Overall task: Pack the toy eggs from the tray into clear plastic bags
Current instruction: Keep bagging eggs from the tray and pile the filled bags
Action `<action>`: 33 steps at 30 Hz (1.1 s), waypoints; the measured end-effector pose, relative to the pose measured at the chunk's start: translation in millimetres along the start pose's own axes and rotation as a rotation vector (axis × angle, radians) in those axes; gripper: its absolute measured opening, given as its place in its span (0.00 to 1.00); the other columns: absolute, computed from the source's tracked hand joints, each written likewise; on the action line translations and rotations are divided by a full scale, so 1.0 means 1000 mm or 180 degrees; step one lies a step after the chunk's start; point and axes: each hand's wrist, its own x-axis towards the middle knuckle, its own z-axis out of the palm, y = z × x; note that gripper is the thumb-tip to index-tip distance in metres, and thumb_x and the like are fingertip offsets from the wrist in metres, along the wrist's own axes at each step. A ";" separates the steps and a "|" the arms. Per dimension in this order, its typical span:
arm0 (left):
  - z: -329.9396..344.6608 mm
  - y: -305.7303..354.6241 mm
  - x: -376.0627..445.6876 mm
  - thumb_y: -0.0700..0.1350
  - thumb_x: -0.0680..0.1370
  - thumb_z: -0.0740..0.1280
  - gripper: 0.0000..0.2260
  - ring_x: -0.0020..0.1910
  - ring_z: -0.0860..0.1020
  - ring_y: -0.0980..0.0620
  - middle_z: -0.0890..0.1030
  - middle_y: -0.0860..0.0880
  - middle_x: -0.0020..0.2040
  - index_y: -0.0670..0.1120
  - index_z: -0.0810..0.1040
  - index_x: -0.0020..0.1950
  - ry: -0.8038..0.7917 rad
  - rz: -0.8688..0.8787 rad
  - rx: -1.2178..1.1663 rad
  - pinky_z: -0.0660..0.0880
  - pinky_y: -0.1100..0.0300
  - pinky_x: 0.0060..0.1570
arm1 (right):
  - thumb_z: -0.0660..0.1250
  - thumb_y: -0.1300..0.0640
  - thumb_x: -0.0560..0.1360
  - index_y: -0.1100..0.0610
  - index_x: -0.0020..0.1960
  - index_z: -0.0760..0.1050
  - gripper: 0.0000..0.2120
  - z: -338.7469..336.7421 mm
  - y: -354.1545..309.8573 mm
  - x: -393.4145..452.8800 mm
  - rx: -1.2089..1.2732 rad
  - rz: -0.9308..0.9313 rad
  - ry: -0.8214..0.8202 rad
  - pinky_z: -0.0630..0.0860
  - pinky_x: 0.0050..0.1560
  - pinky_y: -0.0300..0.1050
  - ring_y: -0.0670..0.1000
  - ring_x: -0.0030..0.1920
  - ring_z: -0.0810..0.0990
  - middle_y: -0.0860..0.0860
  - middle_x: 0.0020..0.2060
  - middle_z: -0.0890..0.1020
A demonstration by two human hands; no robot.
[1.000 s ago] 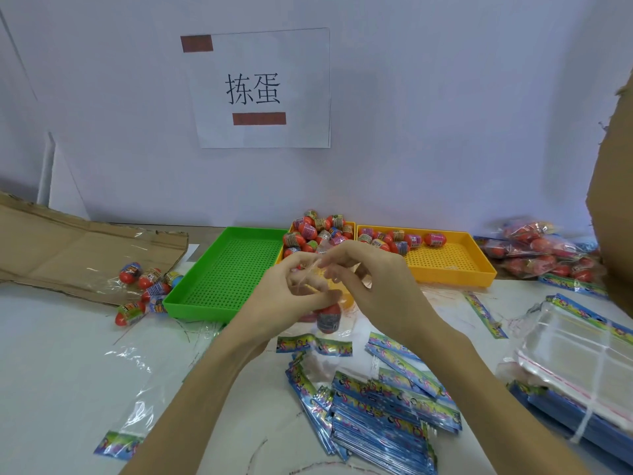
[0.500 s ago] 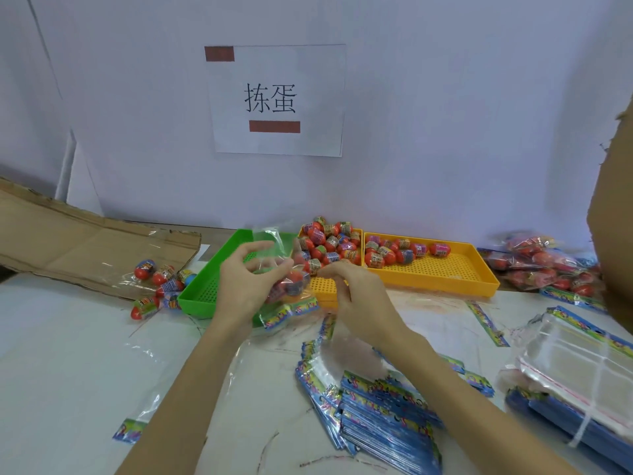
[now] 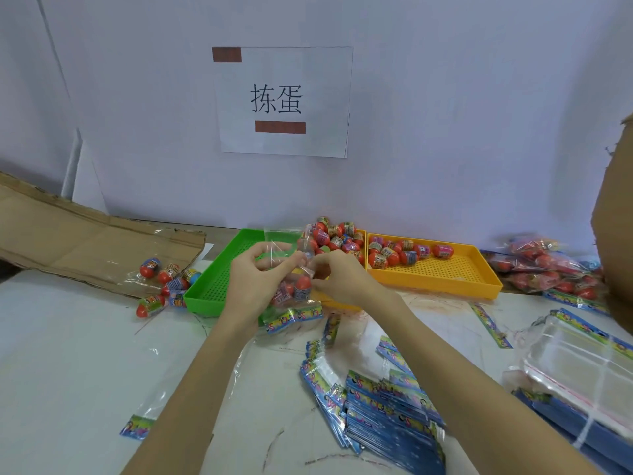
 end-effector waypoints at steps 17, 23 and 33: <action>0.000 -0.001 0.001 0.49 0.68 0.82 0.18 0.42 0.89 0.44 0.89 0.45 0.45 0.48 0.84 0.55 -0.0368 -0.0167 0.0174 0.84 0.56 0.40 | 0.67 0.59 0.82 0.44 0.57 0.81 0.11 -0.019 0.016 -0.035 0.1382 0.0379 0.1038 0.77 0.41 0.31 0.41 0.50 0.81 0.39 0.49 0.80; 0.019 -0.002 -0.006 0.42 0.73 0.80 0.14 0.40 0.88 0.41 0.89 0.43 0.44 0.42 0.83 0.56 -0.0588 0.0022 0.0348 0.84 0.58 0.39 | 0.63 0.60 0.85 0.47 0.59 0.83 0.12 -0.020 0.016 -0.083 0.2400 0.0145 0.1801 0.81 0.44 0.38 0.44 0.50 0.84 0.43 0.50 0.87; 0.041 -0.002 -0.020 0.48 0.73 0.80 0.14 0.40 0.88 0.42 0.88 0.48 0.45 0.51 0.82 0.56 -0.0781 0.0738 0.0456 0.85 0.41 0.47 | 0.69 0.66 0.80 0.56 0.63 0.80 0.13 -0.024 -0.011 -0.096 0.0317 -0.1324 0.2249 0.78 0.51 0.36 0.44 0.54 0.80 0.49 0.59 0.80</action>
